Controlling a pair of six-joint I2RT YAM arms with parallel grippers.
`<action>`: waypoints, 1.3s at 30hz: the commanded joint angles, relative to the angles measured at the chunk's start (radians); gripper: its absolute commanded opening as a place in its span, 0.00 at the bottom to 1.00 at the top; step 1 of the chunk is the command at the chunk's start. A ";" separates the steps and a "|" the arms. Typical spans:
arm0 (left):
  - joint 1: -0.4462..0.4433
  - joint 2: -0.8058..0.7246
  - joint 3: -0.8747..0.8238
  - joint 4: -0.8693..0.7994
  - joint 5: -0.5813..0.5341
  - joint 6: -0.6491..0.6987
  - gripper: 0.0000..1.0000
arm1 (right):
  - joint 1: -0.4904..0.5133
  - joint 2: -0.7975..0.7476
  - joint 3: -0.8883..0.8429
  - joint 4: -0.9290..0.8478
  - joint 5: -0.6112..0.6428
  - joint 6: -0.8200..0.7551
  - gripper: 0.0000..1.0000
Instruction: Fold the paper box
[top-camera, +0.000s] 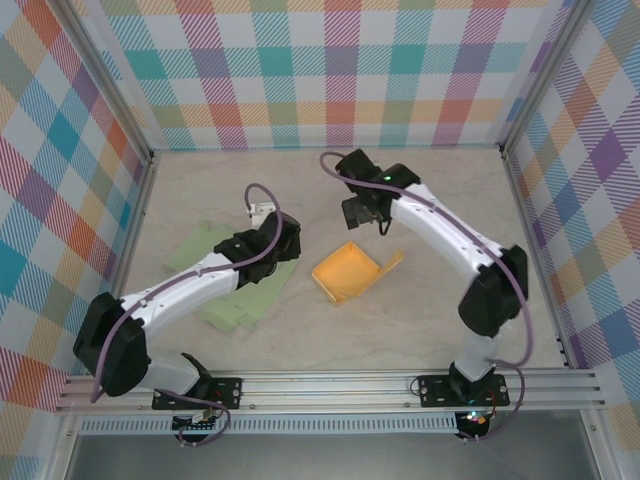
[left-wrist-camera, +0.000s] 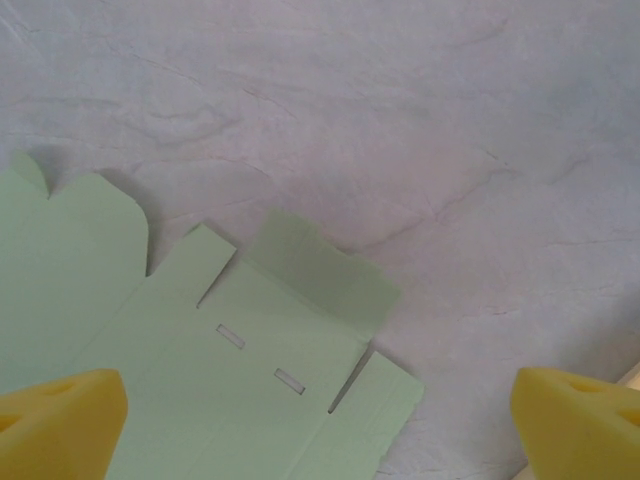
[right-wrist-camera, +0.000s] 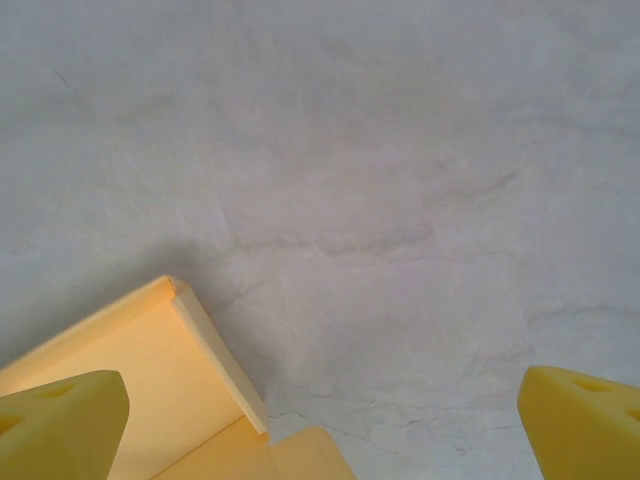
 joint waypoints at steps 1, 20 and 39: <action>0.011 0.079 0.059 0.022 0.023 0.064 0.93 | -0.002 -0.163 -0.106 0.033 0.044 0.058 1.00; -0.059 0.361 0.159 0.025 0.122 0.126 0.37 | -0.065 -0.804 -1.130 0.521 -0.442 0.560 0.57; -0.109 0.311 0.016 0.092 0.323 -0.005 0.36 | -0.203 -0.362 -1.219 1.125 -0.746 0.568 0.34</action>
